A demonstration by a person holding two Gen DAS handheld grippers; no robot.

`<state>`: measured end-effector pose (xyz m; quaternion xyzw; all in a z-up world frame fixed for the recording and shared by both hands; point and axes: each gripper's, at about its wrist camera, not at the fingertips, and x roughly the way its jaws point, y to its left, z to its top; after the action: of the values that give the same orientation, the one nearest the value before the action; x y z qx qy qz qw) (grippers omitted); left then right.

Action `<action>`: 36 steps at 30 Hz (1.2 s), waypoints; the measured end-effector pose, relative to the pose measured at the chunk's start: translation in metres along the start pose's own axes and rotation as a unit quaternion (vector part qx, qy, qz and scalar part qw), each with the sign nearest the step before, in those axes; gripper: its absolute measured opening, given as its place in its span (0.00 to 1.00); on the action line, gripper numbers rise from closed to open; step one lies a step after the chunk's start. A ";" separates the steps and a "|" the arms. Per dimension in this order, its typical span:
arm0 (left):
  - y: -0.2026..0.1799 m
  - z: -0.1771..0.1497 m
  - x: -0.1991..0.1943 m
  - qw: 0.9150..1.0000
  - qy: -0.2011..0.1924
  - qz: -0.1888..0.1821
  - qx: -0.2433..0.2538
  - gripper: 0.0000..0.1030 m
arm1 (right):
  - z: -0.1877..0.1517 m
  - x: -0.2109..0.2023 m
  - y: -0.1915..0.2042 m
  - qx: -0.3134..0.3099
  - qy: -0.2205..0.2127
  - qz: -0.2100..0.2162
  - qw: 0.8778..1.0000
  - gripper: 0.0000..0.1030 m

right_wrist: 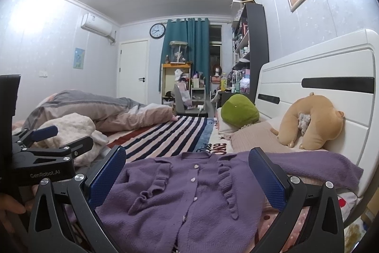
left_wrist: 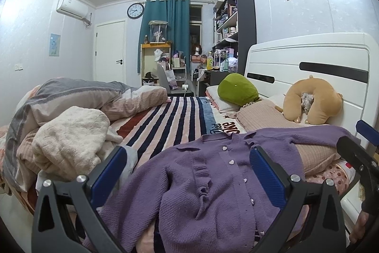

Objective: Fold large clothes

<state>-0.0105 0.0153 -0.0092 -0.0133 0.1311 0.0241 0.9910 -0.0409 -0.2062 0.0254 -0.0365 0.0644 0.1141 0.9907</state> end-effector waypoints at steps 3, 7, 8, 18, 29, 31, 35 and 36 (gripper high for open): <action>0.001 -0.001 0.001 1.000 0.001 0.003 0.001 0.99 | 0.000 0.000 0.000 0.000 0.000 0.000 1.000 1.00; 0.004 -0.003 0.003 1.000 0.000 -0.001 0.003 0.99 | -0.002 0.003 0.000 0.006 0.001 -0.008 1.000 1.00; 0.006 -0.003 0.004 1.000 0.002 -0.001 0.003 0.99 | -0.003 0.005 0.000 0.010 0.003 -0.009 1.000 1.00; 0.072 -0.027 0.036 0.999 0.024 -0.040 -0.015 0.99 | -0.021 0.039 0.017 0.009 0.032 -0.009 0.999 1.00; 0.179 -0.100 0.072 0.991 0.117 -0.027 -0.051 0.61 | -0.035 0.082 0.045 0.002 0.074 0.007 0.997 1.00; 0.192 -0.115 0.080 0.988 0.134 -0.042 -0.059 0.51 | -0.034 0.087 0.048 0.002 0.076 0.011 0.997 1.00; 0.202 -0.144 0.095 0.979 0.176 -0.066 -0.074 0.36 | -0.035 0.097 0.058 -0.003 0.087 0.017 0.996 1.00; 0.203 -0.151 0.099 0.977 0.185 -0.071 -0.078 0.36 | -0.036 0.100 0.061 -0.005 0.091 0.019 0.996 1.00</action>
<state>0.0350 0.2174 -0.1851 -0.1039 0.3085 -0.0393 0.9447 0.0376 -0.1279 -0.0275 -0.0505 0.1548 0.1298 0.9781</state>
